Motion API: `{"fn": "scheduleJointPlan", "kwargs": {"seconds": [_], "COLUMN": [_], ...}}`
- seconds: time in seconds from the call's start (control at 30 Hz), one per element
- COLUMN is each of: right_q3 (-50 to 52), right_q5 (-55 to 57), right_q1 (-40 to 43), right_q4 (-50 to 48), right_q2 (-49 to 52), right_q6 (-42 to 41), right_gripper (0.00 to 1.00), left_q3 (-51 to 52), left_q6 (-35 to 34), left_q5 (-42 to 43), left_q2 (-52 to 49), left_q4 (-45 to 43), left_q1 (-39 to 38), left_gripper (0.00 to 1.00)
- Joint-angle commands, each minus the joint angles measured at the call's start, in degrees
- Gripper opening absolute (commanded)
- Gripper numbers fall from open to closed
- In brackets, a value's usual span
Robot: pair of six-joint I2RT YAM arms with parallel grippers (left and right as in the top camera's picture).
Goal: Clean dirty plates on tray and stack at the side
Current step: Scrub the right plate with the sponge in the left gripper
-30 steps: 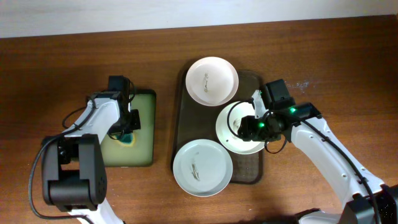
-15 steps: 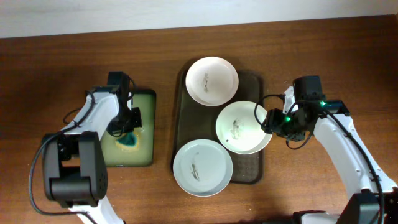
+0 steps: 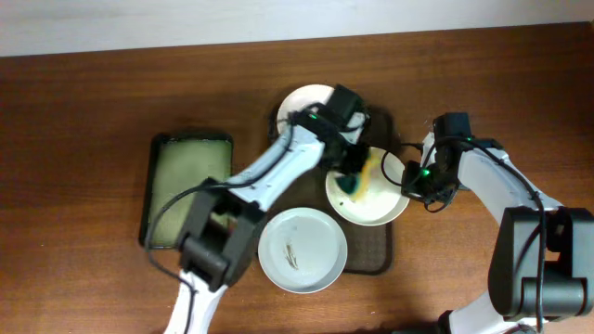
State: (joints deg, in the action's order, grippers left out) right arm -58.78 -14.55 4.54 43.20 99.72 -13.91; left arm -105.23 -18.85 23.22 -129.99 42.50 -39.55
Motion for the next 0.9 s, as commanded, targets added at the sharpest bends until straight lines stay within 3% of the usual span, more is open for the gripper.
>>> {"fn": "scheduleJointPlan", "kwargs": {"seconds": [0.0,0.1,0.13,0.17,0.3,0.37,0.47,0.6,0.77,0.87], "right_q3": [-0.5,-0.5,-0.5,-0.5,-0.5,-0.5,-0.5,-0.5,-0.5,-0.5], "right_q5": [1.3,1.3,1.3,1.3,1.3,1.3,1.3,1.3,1.3,1.3], "right_q1": [0.3,0.3,0.3,0.3,0.3,0.3,0.3,0.3,0.3,0.3], "right_q4": [0.3,0.8,0.9,0.9,1.1,1.3,1.1,1.0,0.9,0.9], "right_q2": [0.7,0.7,0.7,0.7,0.7,0.7,0.7,0.7,0.7,0.7], "right_q6": [0.1,0.1,0.1,0.1,0.1,0.2,0.1,0.2,0.1,0.1], "right_gripper": [0.08,0.08,0.08,0.08,0.08,0.07,0.07,0.07,0.06,0.06], "left_q3": [-0.7,-0.7,-0.7,-0.8,-4.8,-4.8,-4.7,-4.7,-7.0,-7.2], "left_q6": [-5.2,-5.2,-5.2,-5.4,-7.4,-7.7,-6.5,-5.9,-3.4,-3.4], "left_q5": [11.8,-4.2,-15.3,-20.7,-27.8,-26.3,-4.6,13.7,21.4,12.2], "left_q2": [-5.6,-6.1,-6.1,-6.1,-6.1,-6.1,-6.4,-9.0,-9.0,-9.0], "left_q4": [-3.5,1.4,5.0,7.7,15.6,15.0,8.1,1.6,2.3,7.2], "left_q1": [-4.0,-4.7,-3.8,-2.9,1.5,1.9,-0.6,-6.9,-8.9,-6.3], "left_gripper": [0.0,0.0,0.0,0.0,0.0,0.0,0.0,0.0,0.0,0.0]}}
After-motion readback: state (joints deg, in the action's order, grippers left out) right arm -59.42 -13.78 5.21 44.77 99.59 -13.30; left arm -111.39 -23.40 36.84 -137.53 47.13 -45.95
